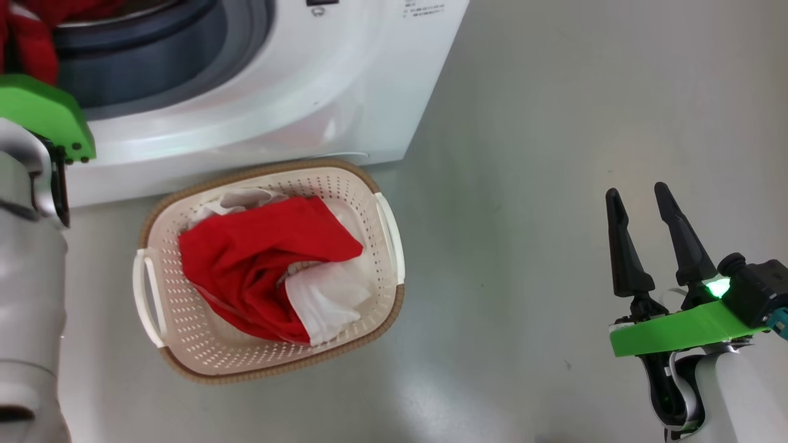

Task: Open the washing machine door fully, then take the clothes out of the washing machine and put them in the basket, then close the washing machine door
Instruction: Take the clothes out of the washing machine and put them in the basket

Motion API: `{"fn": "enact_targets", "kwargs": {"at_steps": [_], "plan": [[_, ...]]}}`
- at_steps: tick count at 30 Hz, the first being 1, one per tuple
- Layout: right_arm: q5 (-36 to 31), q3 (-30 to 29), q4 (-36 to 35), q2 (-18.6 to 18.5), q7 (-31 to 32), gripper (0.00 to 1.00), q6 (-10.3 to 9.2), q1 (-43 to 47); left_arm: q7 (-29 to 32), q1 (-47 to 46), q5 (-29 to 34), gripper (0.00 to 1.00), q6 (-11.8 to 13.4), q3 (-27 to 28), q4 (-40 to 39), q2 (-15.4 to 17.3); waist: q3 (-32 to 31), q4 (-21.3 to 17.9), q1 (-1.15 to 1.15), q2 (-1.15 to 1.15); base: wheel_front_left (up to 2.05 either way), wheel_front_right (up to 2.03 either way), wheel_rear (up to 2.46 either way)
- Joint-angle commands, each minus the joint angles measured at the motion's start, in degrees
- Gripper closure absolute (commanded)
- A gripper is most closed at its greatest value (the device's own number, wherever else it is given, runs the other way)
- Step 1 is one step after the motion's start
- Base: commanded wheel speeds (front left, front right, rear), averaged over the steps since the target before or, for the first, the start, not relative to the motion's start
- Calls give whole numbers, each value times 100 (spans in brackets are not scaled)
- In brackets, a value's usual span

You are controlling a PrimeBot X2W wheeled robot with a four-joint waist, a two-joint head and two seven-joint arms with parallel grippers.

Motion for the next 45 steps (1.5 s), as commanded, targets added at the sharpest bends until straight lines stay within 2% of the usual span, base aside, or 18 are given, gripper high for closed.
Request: {"fn": "enact_targets", "kwargs": {"at_steps": [1, 12, 19, 35, 45], "plan": [[-11, 118, -109, -8, -37, 0, 36, 131, -64, 136, -28, 100, -26, 92, -223, 244, -93, 67, 0, 0, 0, 0, 0], [-37, 76, -103, -97, -37, 0, 36, 349, -68, 1618, -218, 100, -213, 445, -2998, -166, -414, 291, 0, 0, 0, 0, 0], [-34, 80, -96, -147, -37, 0, 36, 440, -68, 2349, -131, 100, -399, 647, -4416, -512, -558, 388, 0, 0, 0, 0, 0], [-28, 80, -117, -208, -37, 0, 36, 590, -69, 3238, -26, 100, -727, 969, -6659, -913, -693, 475, 0, 0, 0, 0, 0], [-32, 80, -122, -205, -37, 0, 36, 569, -69, 3398, -17, 100, -773, 945, -7451, -979, -657, 477, 0, 0, 0, 0, 0]]}}
